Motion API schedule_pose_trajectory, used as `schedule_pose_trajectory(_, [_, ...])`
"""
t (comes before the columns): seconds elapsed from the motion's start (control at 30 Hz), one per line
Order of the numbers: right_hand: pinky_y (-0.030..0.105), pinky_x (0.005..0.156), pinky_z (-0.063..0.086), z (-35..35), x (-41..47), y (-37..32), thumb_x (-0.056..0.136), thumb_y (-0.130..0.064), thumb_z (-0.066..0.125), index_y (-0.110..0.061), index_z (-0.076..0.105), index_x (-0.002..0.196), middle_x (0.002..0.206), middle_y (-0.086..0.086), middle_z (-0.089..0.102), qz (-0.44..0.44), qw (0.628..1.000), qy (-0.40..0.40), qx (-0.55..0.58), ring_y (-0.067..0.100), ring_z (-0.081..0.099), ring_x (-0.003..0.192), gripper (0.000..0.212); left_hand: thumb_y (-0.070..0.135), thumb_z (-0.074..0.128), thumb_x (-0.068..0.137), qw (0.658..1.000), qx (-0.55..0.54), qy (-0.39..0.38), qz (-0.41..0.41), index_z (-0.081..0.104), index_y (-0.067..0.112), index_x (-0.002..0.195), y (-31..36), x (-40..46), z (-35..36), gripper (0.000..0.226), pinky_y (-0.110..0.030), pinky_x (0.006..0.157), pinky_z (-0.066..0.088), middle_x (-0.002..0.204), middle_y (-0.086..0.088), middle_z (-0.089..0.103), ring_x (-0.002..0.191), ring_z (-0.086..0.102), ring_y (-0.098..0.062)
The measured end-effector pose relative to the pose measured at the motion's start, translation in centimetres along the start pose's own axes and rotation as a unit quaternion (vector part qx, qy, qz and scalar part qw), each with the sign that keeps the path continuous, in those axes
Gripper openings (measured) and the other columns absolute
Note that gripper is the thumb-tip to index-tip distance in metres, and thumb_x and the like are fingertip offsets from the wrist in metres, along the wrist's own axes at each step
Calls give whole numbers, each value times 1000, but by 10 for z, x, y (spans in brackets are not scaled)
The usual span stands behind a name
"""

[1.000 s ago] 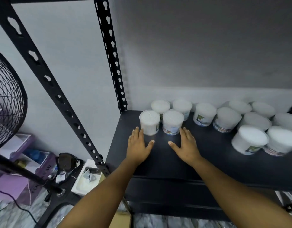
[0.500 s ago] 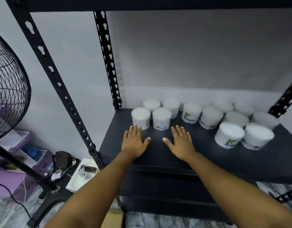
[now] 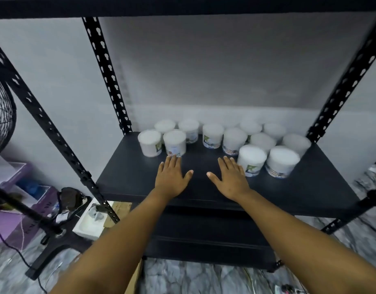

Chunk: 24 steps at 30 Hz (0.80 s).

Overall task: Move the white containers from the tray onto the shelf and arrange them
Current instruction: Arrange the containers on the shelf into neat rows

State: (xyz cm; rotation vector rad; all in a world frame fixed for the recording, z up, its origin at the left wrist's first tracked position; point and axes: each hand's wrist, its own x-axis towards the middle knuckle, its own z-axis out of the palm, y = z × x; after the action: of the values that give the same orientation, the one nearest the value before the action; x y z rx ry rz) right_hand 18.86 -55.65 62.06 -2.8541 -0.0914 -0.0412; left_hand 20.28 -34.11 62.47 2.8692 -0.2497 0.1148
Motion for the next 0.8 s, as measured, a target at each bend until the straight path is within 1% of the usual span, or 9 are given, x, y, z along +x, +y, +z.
schedule_pose_trajectory(0.17, [43, 118, 0, -25, -3, 35, 89, -70, 24, -16, 13, 151, 160, 7, 8, -2, 1000, 27, 9, 23, -1, 147, 83, 61, 28, 95, 1000, -16, 6, 27, 18, 12, 151, 46, 12, 7, 75, -42, 119, 5, 160, -8, 12, 148, 4, -24])
schedule_pose_trajectory(0.3, [44, 118, 7, -49, 7, 66, 91, -66, 30, -14, 22, 148, 158, 9, 18, 6, 997, 76, 10, 25, 8, 146, 78, 61, 28, 94, 997, -38, 6, 59, 18, 12, 151, 83, 36, 12, 75, -41, 118, 5, 160, -7, 11, 148, 2, -22])
schedule_pose_trajectory(0.37, [43, 117, 9, -59, 11, 83, 91, -62, 34, -14, 24, 148, 157, 9, 20, 18, 995, 93, 17, 26, 10, 146, 75, 61, 29, 94, 996, -48, 3, 79, 18, 12, 151, 102, 48, 15, 75, -41, 118, 5, 159, -8, 13, 147, 4, -23])
schedule_pose_trajectory(0.5, [43, 117, 10, -80, 17, 125, 92, -60, 37, -13, 22, 149, 157, 11, 18, 46, 994, 98, 34, 26, 12, 145, 75, 59, 32, 94, 991, -59, -1, 119, 20, 14, 150, 140, 65, 18, 73, -41, 119, 7, 158, -9, 17, 147, 9, -24])
schedule_pose_trajectory(0.67, [44, 116, 18, -104, 23, 184, 93, -54, 42, -7, 29, 146, 153, 17, 27, 77, 991, 106, 22, 30, 23, 142, 71, 57, 32, 96, 987, -43, -19, 151, 18, 14, 151, 188, 89, 22, 72, -41, 119, 5, 160, -9, 12, 147, 5, -24])
schedule_pose_trajectory(0.8, [41, 113, 26, -121, 32, 233, 95, -48, 44, -4, 38, 140, 147, 20, 36, 89, 991, 90, 38, 33, 32, 135, 63, 57, 36, 94, 986, -36, -16, 164, 22, 14, 150, 227, 103, 30, 72, -41, 118, 8, 158, -10, 19, 146, 11, -25])
